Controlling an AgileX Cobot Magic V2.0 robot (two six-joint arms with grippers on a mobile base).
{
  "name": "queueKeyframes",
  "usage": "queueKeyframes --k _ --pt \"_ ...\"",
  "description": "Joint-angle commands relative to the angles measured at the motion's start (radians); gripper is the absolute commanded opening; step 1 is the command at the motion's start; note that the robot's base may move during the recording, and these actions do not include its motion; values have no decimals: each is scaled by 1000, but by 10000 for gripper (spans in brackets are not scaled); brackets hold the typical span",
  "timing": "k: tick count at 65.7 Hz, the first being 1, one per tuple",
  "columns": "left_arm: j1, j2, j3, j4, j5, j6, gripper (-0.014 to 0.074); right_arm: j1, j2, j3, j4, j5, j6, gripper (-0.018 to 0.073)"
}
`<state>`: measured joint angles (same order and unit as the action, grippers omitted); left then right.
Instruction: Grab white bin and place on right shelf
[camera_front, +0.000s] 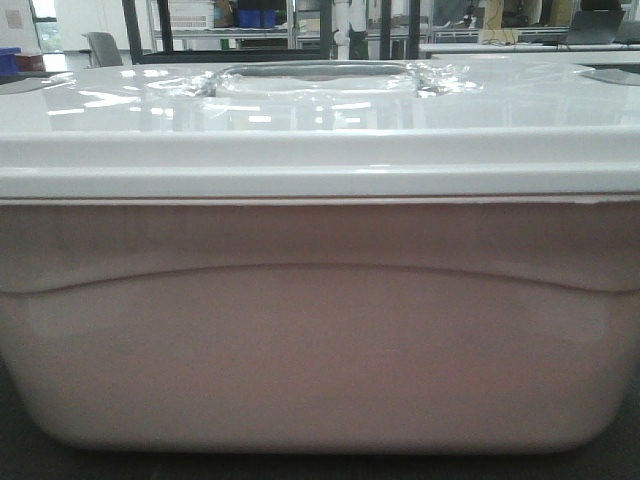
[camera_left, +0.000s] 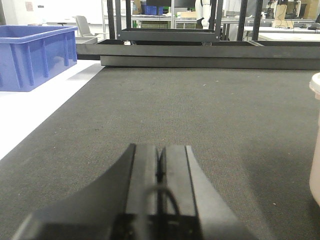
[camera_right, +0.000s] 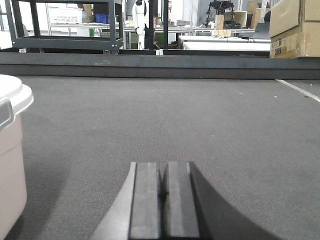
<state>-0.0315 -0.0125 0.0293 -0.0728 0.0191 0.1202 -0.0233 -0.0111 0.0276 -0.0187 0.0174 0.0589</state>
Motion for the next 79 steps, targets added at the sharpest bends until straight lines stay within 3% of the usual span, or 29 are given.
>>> queueKeyframes --k 1,79 --pt "-4 -10 -1 2 -75 0 -118 -4 -11 1 -7 -81 -3 66" --pt "-4 -10 -1 2 -77 0 -118 -4 -11 1 -7 -81 -3 66"
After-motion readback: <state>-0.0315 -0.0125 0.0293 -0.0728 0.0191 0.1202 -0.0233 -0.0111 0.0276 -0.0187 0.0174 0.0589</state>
